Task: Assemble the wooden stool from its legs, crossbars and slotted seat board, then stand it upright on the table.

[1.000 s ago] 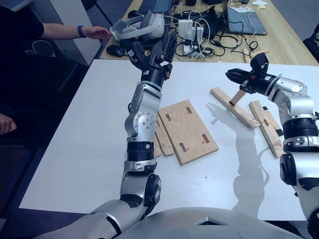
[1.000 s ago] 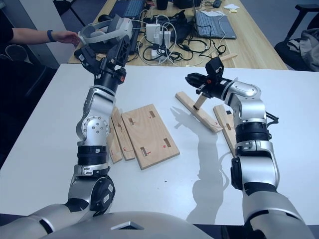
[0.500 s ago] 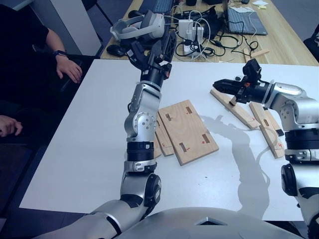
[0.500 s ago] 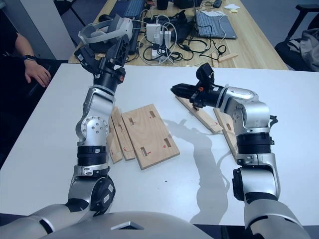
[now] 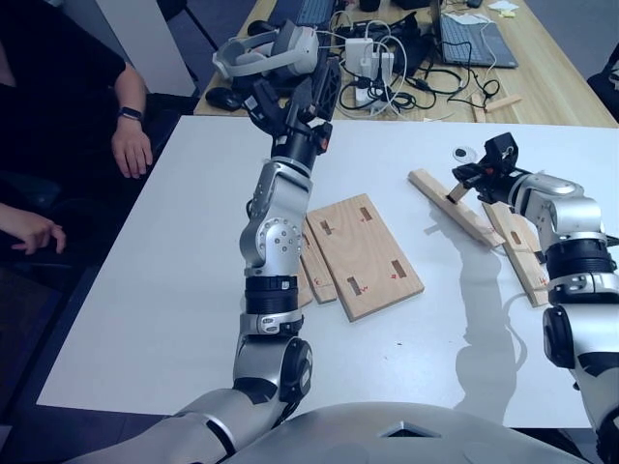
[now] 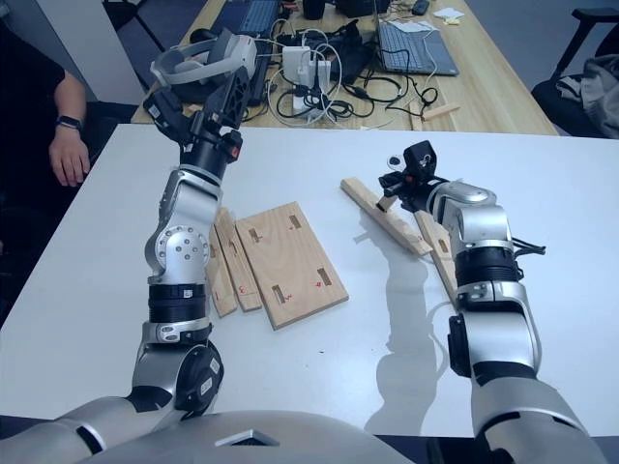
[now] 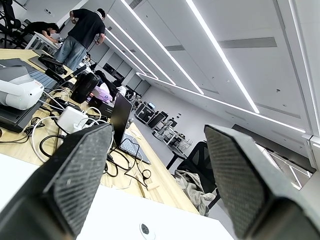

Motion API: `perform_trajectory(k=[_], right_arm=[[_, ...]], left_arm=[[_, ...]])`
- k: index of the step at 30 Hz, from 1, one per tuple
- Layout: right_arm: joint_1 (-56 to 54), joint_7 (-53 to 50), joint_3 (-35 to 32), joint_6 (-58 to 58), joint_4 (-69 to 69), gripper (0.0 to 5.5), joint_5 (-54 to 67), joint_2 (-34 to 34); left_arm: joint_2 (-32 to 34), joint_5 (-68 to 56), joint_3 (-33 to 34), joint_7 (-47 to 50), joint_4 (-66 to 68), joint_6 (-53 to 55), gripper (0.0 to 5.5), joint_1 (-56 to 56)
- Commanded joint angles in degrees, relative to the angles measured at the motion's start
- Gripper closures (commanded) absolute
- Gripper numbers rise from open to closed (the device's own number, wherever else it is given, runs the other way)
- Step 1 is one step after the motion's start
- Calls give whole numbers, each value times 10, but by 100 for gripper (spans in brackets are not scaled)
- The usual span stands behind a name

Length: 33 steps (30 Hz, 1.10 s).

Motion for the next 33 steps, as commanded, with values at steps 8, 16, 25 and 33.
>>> perform_trajectory(k=[8, 16, 25, 33], right_arm=[[-79, 12, -59, -26, 198, 496, 3, 5], [-94, 24, -30, -97, 193, 476, -43, 2], [-33, 78, 3, -47, 97, 327, -72, -38], [64, 145, 19, 73, -65, 197, -58, -60]], left_arm=[[6, 1, 0, 3, 0, 11, 212, -2], [8, 0, 2, 4, -1, 13, 212, -1], [3, -1, 3, 8, -7, 9, 212, 4], [2, -4, 6, 12, -17, 11, 212, 9]])
